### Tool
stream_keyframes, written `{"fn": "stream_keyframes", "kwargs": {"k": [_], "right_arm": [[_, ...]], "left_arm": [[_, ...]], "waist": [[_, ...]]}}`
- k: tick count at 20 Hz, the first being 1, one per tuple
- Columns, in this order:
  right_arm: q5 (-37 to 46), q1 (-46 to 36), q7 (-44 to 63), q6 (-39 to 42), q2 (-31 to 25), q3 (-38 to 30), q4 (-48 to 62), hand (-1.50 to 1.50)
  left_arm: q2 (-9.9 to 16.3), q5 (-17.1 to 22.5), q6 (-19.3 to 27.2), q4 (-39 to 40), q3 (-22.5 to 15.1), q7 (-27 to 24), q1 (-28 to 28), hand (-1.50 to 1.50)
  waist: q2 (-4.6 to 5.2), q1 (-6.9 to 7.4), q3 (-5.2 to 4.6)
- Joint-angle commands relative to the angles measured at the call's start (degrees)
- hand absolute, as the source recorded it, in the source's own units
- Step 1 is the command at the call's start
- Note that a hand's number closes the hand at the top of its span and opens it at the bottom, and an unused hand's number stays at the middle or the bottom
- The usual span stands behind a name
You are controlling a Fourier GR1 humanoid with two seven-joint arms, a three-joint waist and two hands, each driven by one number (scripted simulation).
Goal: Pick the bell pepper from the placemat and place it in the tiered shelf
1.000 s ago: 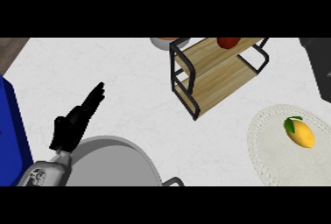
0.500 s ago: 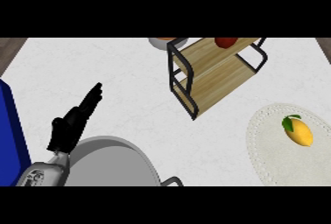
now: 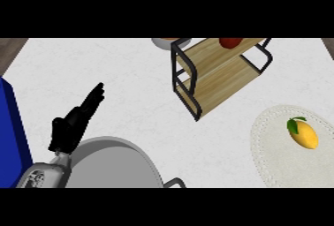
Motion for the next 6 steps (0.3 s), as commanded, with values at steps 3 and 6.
{"fn": "stream_keyframes", "kwargs": {"k": [3, 6], "right_arm": [[0.90, 2.83, -4.44, 6.33, -2.71, 0.47, 1.58, -1.50], [2.17, 2.63, -4.39, 6.57, -3.65, 1.41, 2.03, -1.50]], "left_arm": [[-0.74, 0.23, -0.70, 3.70, -0.50, -0.04, 4.52, 0.00], [-1.15, -1.53, 0.23, 5.09, -1.06, -0.27, 4.33, 0.00]], "waist": [[0.54, 0.52, -0.91], [0.72, 0.78, -0.93]]}}
